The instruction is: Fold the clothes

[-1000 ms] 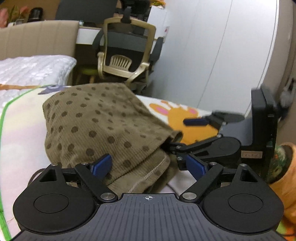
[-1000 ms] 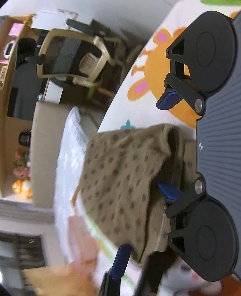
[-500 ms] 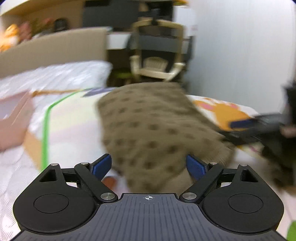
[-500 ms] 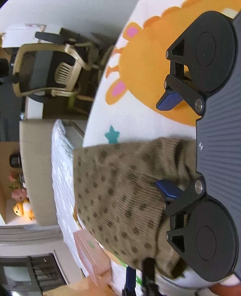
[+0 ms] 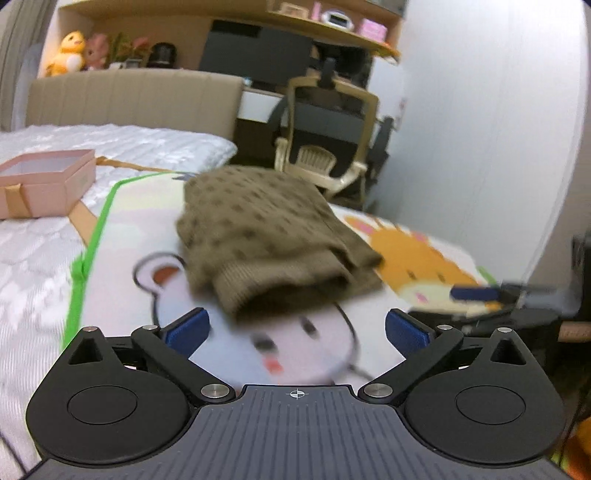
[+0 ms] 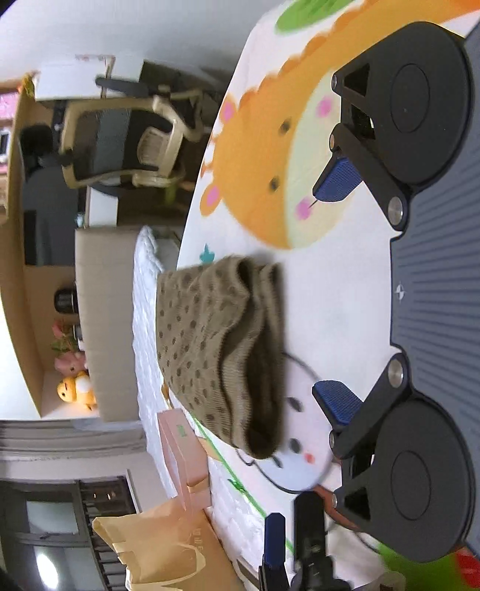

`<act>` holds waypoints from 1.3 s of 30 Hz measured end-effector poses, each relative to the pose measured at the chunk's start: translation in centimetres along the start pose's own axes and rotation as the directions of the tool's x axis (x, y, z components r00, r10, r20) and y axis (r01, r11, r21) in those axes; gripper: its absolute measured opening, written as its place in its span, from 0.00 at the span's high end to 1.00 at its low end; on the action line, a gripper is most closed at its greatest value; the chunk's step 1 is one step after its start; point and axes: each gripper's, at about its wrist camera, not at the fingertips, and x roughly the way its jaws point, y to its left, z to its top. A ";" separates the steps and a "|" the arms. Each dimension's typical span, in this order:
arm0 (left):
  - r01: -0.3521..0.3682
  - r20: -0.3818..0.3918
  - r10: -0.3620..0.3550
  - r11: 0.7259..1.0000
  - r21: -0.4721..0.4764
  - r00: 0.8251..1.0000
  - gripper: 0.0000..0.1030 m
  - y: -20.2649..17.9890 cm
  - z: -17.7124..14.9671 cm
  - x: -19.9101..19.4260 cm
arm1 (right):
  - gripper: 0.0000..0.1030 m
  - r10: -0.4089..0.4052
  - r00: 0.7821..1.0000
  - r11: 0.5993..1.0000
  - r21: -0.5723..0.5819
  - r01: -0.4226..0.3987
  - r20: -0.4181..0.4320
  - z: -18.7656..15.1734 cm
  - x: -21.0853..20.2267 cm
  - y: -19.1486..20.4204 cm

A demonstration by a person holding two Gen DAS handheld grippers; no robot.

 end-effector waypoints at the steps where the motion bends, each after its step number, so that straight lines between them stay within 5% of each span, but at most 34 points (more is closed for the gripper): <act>1: -0.007 -0.013 0.007 1.000 0.022 1.000 0.00 -0.8 -0.5 -0.5 | 0.00 -0.025 1.000 1.000 -0.011 0.025 -0.007 -0.6 -0.9 0.1; 12: -0.129 -0.078 0.132 0.990 0.049 0.988 0.00 -2.8 -4.6 -2.5 | 0.00 -0.243 0.966 0.966 -0.107 0.234 -0.089 -3.5 -2.4 0.9; 24: -0.151 -0.105 0.158 0.986 0.067 0.982 0.00 -2.9 -4.6 -2.2 | 0.00 -0.113 0.983 0.989 0.077 0.125 -0.146 -3.7 -2.0 -2.4; 39: -0.154 -0.135 0.159 0.987 0.051 0.978 0.00 -2.5 -4.5 -1.8 | 0.00 -0.131 0.980 0.988 0.063 0.142 -0.152 -3.7 -1.8 -1.4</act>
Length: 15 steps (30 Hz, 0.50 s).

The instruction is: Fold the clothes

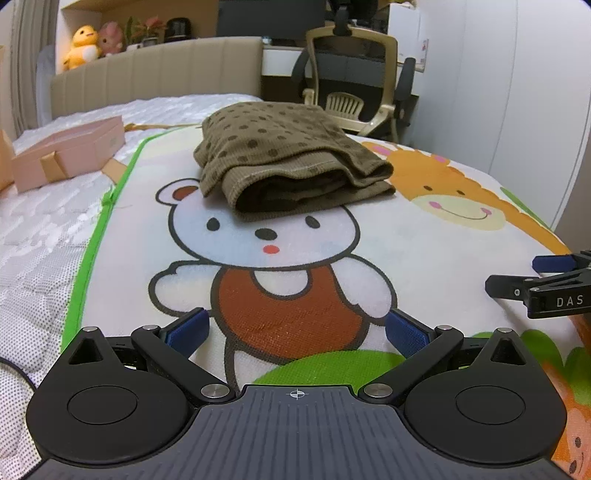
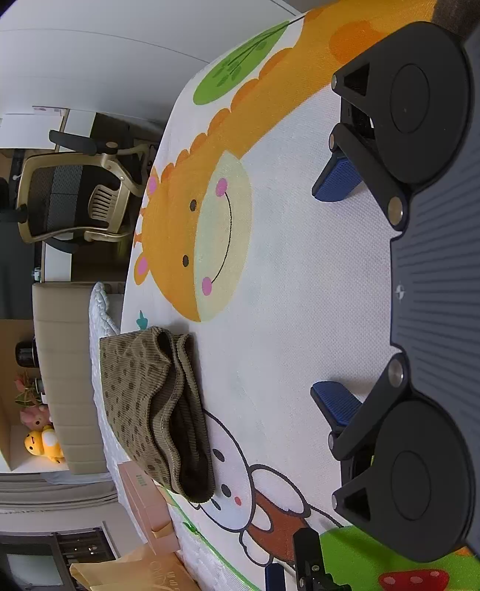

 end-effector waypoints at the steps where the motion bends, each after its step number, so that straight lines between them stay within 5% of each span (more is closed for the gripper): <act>1: 0.000 0.000 0.000 1.000 0.000 1.000 0.00 0.0 0.0 0.0 | 0.00 0.000 1.000 1.000 0.001 0.000 0.000 0.0 0.0 0.1; 15: -0.001 -0.003 0.001 1.000 -0.002 1.000 0.00 -0.1 0.0 0.0 | 0.00 0.001 1.000 1.000 0.003 -0.001 0.000 0.0 0.0 -0.1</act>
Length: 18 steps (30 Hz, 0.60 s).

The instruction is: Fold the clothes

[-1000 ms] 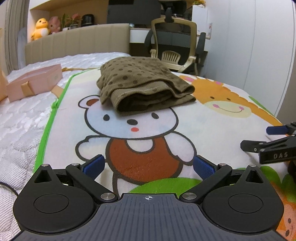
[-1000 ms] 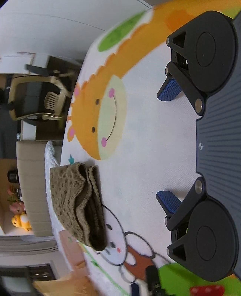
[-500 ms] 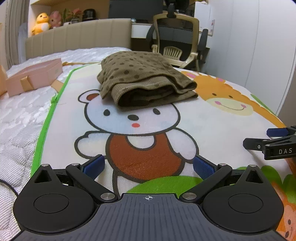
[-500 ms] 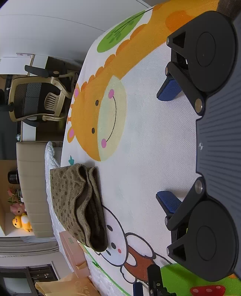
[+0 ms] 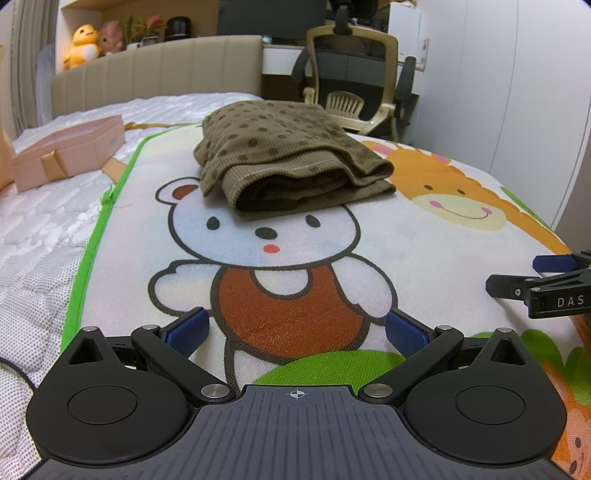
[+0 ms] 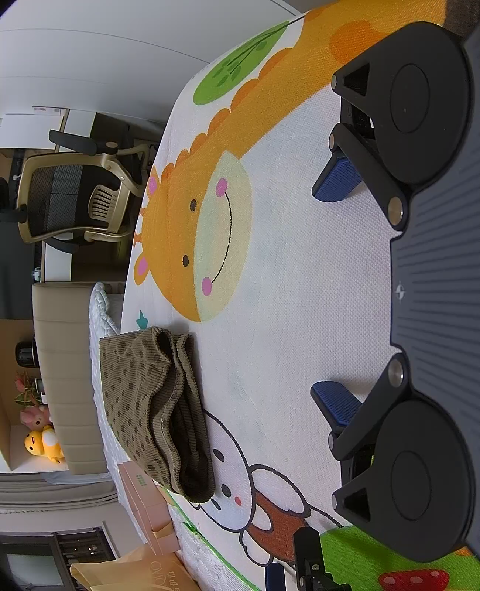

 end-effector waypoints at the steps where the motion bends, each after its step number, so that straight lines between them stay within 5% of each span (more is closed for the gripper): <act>1: 0.000 0.000 0.000 1.000 0.000 1.000 0.00 0.0 0.0 0.0 | 0.00 0.000 1.000 1.000 0.000 0.000 0.000 0.0 0.0 0.0; 18: 0.001 0.000 -0.001 1.000 -0.001 1.000 0.00 0.1 0.0 0.0 | 0.00 0.001 1.000 1.000 0.001 -0.001 0.000 0.0 0.0 -0.1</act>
